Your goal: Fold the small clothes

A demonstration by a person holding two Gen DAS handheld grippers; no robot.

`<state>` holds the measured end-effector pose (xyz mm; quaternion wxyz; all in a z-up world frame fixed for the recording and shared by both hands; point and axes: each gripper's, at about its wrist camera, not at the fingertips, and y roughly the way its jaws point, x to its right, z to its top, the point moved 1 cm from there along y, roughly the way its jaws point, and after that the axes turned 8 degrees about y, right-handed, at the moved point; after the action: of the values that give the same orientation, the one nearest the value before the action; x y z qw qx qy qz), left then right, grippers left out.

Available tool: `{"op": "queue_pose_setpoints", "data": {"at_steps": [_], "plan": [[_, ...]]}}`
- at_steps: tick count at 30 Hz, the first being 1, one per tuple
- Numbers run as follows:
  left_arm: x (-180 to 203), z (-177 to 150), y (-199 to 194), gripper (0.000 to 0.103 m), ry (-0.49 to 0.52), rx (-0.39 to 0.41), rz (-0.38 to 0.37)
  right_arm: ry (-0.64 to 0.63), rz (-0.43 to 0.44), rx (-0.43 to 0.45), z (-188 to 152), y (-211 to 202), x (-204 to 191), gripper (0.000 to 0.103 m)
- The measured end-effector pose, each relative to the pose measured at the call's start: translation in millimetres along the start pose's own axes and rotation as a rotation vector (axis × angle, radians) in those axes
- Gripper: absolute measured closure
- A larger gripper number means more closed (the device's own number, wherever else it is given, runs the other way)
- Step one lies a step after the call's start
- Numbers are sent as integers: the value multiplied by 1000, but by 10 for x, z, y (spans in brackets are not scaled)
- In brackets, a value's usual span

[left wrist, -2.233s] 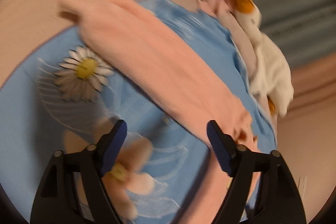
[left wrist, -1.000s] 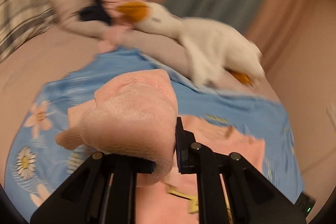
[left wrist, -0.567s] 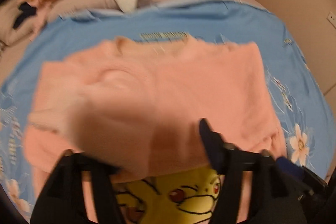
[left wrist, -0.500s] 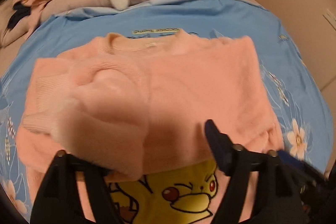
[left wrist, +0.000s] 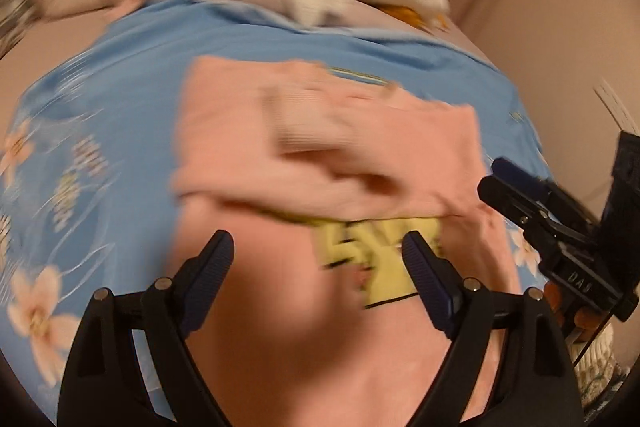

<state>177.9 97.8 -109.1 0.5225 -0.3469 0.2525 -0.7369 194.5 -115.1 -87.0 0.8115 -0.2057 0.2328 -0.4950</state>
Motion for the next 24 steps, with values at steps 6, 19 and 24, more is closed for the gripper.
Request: {"op": "queue_pose_setpoints", "data": {"at_steps": [6, 19, 24], "plan": [[-346, -113, -119, 17, -123, 15, 13, -290, 15, -67, 156, 614, -638, 49], [-455, -191, -89, 17, -157, 4, -15, 252, 0, 25, 239, 578, 416, 89], [-419, -203, -32, 17, -159, -8, -25, 576, -14, -58, -225, 550, 1171, 80]]}}
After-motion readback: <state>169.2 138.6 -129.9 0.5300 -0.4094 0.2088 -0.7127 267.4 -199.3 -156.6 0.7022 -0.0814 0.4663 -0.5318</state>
